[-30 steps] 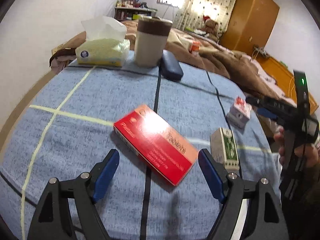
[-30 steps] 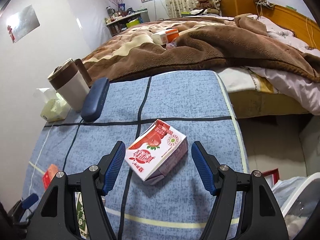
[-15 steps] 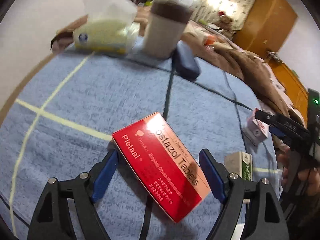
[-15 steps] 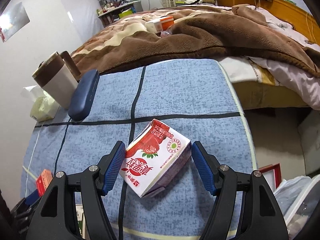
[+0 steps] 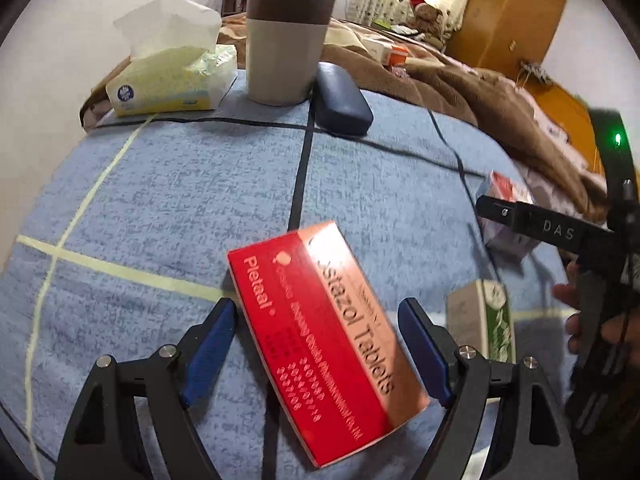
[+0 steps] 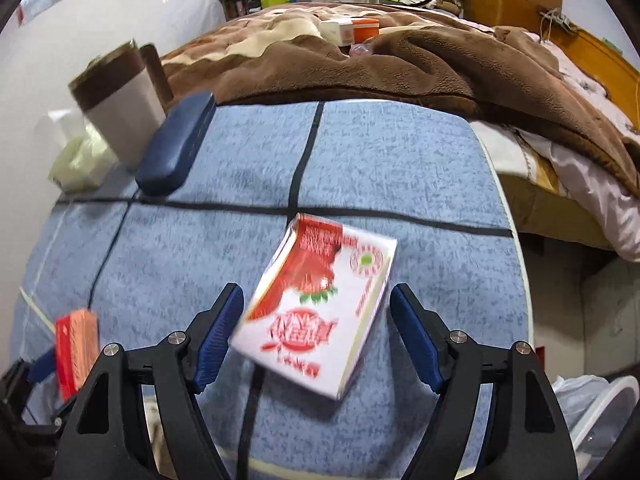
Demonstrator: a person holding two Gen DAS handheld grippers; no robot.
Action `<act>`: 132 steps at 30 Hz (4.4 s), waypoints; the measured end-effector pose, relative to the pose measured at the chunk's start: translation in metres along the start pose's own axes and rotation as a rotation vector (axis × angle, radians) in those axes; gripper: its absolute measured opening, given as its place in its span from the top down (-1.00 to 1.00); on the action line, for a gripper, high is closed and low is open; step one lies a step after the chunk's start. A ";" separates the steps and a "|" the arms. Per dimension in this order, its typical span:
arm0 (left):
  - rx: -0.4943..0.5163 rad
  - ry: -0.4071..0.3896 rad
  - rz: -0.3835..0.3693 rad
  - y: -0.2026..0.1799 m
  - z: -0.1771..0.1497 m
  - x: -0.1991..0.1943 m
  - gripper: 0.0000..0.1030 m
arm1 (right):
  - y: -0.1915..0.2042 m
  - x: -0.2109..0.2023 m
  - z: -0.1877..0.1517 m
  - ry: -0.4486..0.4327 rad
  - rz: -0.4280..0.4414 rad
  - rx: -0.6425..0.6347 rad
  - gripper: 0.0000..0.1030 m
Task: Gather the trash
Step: 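Grasp the red Cilostazol Tablets box with the left gripper while the right grasps the pink juice carton, then lift the tablets box and juice carton and carry them over the bin, then open both grippers over the white bin to drop the box and carton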
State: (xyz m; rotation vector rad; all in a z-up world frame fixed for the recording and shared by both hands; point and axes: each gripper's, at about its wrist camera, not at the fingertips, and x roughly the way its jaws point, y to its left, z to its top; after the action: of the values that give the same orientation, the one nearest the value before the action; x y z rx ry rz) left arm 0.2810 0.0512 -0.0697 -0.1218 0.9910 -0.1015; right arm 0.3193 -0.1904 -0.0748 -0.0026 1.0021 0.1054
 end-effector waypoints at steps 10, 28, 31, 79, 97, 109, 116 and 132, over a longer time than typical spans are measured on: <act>0.020 -0.026 0.076 0.006 -0.012 -0.008 -0.63 | -0.006 -0.011 -0.013 -0.046 -0.068 -0.068 -0.50; -0.010 -0.065 0.067 0.010 -0.016 -0.015 -0.23 | -0.005 -0.018 -0.024 -0.115 -0.001 -0.013 -0.14; -0.014 -0.075 0.057 0.010 -0.019 -0.021 -0.23 | -0.005 -0.025 -0.029 -0.131 0.003 -0.011 -0.14; 0.291 -0.306 -0.218 -0.144 -0.088 -0.159 -0.23 | -0.093 -0.204 -0.162 -0.431 -0.136 0.206 -0.14; 0.472 -0.267 -0.352 -0.250 -0.108 -0.148 -0.23 | -0.154 -0.213 -0.198 -0.409 -0.227 0.325 -0.15; 0.527 -0.182 -0.422 -0.299 -0.115 -0.117 -0.24 | -0.179 -0.196 -0.205 -0.327 -0.247 0.352 -0.15; 0.540 -0.142 -0.451 -0.313 -0.115 -0.103 -0.24 | -0.188 -0.184 -0.203 -0.281 -0.257 0.350 -0.15; 0.534 -0.160 -0.428 -0.307 -0.112 -0.106 -0.41 | -0.193 -0.184 -0.202 -0.285 -0.271 0.368 -0.29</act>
State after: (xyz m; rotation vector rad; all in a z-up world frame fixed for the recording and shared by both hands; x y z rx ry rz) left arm 0.1202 -0.2433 0.0024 0.1496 0.7377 -0.7311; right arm 0.0686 -0.4084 -0.0379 0.2075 0.7171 -0.3198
